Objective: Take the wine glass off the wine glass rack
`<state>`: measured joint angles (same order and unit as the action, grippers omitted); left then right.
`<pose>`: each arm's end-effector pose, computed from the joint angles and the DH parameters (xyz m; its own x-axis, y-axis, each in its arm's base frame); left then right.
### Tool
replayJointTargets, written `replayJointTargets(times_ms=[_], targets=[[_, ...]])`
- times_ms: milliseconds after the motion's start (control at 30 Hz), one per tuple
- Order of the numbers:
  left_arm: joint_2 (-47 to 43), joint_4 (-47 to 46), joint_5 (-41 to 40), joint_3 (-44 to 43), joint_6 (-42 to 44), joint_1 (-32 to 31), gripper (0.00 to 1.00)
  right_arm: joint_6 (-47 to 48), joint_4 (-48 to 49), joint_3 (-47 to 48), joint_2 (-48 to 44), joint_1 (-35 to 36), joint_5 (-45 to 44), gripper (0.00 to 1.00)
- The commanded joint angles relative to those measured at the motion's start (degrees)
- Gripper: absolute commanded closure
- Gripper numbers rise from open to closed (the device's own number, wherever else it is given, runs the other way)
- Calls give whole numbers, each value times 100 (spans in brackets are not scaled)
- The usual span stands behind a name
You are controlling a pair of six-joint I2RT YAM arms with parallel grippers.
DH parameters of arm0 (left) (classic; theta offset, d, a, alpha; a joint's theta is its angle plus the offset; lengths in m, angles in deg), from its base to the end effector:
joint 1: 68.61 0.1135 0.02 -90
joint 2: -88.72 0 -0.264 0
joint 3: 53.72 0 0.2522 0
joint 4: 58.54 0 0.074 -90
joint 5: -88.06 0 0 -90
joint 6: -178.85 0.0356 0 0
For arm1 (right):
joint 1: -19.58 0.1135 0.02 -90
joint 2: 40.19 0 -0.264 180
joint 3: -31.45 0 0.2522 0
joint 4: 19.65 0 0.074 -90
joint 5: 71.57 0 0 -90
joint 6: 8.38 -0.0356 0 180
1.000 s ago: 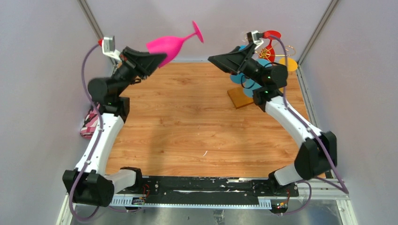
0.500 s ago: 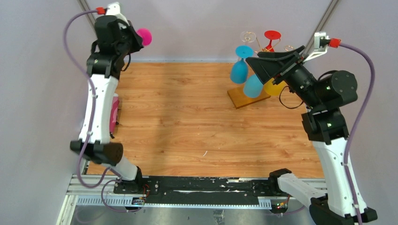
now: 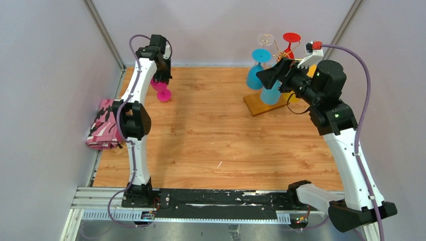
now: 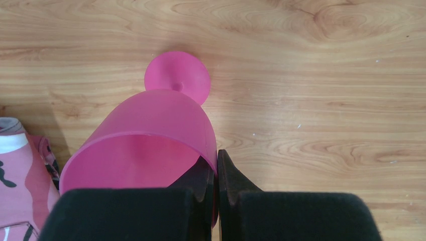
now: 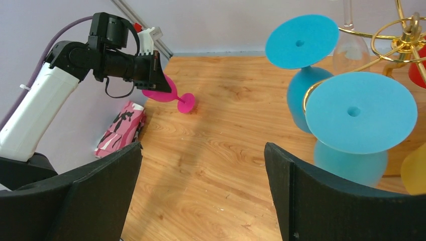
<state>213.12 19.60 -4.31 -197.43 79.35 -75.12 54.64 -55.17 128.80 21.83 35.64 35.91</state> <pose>0.4611 -0.0511 0.3210 -0.8536 -0.0686 -0.5163 -0.0496 0.9975 -0.0505 0.1987 0.0683 0.4921 -0.2535 0.3773 -0.8907 -0.4909 0.7432 0.4546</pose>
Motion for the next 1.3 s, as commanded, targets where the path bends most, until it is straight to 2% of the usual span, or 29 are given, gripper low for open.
replayJointTargets(times_ms=[0, 333, 433, 567, 700, 933, 1133, 1200, 1267], targets=[[287, 242, 63, -253, 277, -9, 100, 93, 25, -145, -168, -97, -243, 4], [792, 229, 139, -173, 352, 44, 100, 117, 109, -264, -435, -155, -328, 4], [739, 223, 202, -248, 335, 44, 85, 119, 107, -260, -430, -156, -322, 3], [450, 224, 201, -383, 351, 42, 55, 130, 161, -315, -429, -164, -415, 3], [79, 224, 202, -429, 393, 44, 43, 144, 180, -373, -482, -234, -540, 3], [-389, 215, 190, -852, 369, 43, 39, 226, 170, -451, -698, -549, -882, 3], [-986, 50, 521, -1744, 215, -51, 39, 418, -8, -495, -936, -927, -1481, 3], [-1533, -404, 659, -1502, 111, -123, 39, 492, -122, -439, -936, -1091, -1703, 3], [-2359, -1495, 1126, -586, -101, -191, 39, 457, -275, -402, -850, -1324, -1739, 4]])
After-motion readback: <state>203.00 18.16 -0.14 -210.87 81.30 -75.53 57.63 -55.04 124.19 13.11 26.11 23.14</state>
